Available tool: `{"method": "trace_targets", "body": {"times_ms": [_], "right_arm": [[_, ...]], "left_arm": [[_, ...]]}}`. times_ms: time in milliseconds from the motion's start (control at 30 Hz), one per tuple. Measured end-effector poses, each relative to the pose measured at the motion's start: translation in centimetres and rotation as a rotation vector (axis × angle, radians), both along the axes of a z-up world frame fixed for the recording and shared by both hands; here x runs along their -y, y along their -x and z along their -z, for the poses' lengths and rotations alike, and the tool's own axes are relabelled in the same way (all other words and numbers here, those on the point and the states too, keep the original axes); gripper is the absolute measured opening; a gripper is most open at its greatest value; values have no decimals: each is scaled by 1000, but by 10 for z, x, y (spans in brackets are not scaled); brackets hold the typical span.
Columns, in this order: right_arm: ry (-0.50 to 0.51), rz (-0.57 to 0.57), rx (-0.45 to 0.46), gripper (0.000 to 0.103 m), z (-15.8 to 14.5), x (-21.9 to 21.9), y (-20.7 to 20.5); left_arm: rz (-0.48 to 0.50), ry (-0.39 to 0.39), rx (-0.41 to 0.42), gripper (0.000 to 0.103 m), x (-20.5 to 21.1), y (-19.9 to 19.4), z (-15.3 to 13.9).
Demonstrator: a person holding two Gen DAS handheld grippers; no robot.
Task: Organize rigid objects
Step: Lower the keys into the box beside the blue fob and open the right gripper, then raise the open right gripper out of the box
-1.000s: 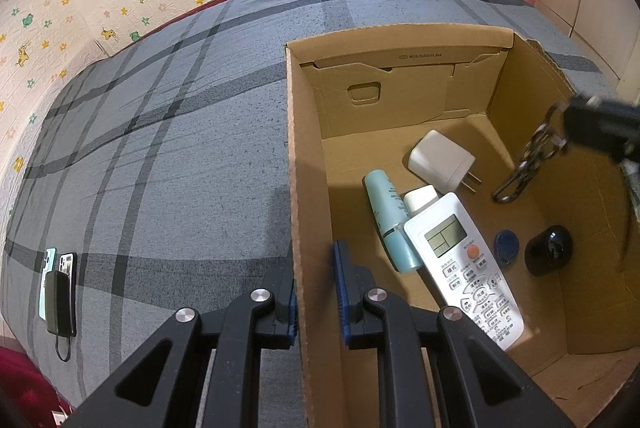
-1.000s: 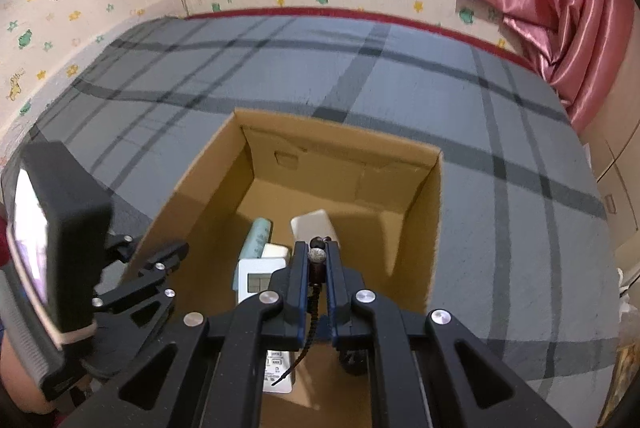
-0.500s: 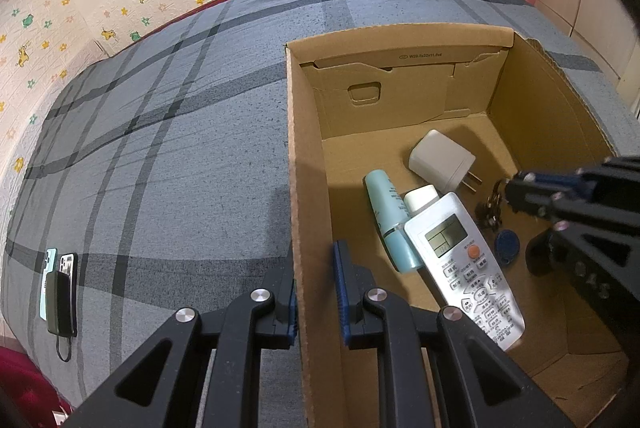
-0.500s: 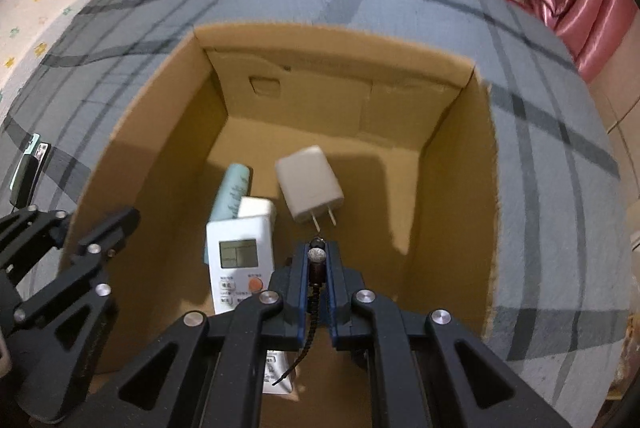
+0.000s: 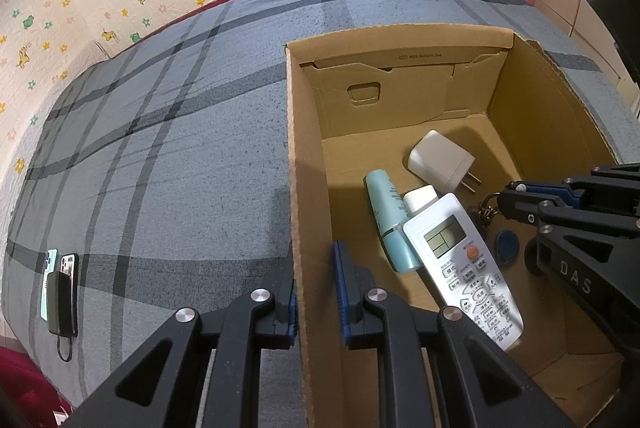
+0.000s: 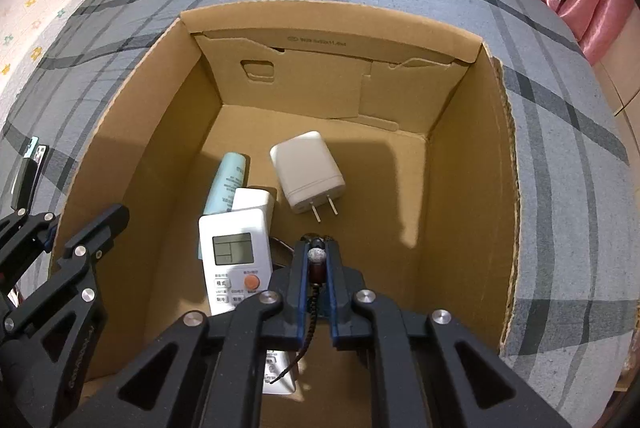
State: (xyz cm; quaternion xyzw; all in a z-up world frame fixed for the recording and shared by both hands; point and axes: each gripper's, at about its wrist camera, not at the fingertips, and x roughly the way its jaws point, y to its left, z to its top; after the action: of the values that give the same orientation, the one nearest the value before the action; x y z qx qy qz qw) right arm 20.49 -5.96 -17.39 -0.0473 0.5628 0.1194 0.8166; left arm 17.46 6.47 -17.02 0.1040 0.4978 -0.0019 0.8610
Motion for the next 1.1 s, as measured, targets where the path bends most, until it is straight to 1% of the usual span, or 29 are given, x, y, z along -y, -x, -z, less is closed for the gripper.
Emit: {"method": "trace_targets", "body": {"times_ms": [133,167,200,233,300,400,567,667,733,867,1033,1100], "right_arm": [[-2,-5,16,10,-4,-1,3],[-3,-5,18,14,-4,-2,4],[-5,-5,26,22,-6,-1,5],[-7,-4,33,25,-8,-1,7],[-18,-5,48,37,-12,0,10],[-22,-3,69,43,-19,2,13],[-10,-10,124,47,-35,2,20],[-12,-2,144,54,-43,5,22],[-18,7,153,56,-49,9,24],[-12,20,185,68,-59,15,29],[-17,40,206,77,-69,27,37],[-20,53,215,84,-72,33,40]], "left_arm": [[0,-2,0,16,0,0,0],[0,-3,0,16,0,0,0],[0,-2,0,16,0,0,0],[0,-1,0,16,0,0,-1],[0,-1,0,16,0,0,-1],[0,-2,0,16,0,0,-1],[-1,0,0,16,0,0,-1],[-1,0,0,16,0,0,-1],[-1,1,0,16,-1,0,-1],[-1,-1,0,16,-1,0,-1],[-1,-1,0,16,-1,0,-1],[-1,-1,0,16,-1,0,-1]]}}
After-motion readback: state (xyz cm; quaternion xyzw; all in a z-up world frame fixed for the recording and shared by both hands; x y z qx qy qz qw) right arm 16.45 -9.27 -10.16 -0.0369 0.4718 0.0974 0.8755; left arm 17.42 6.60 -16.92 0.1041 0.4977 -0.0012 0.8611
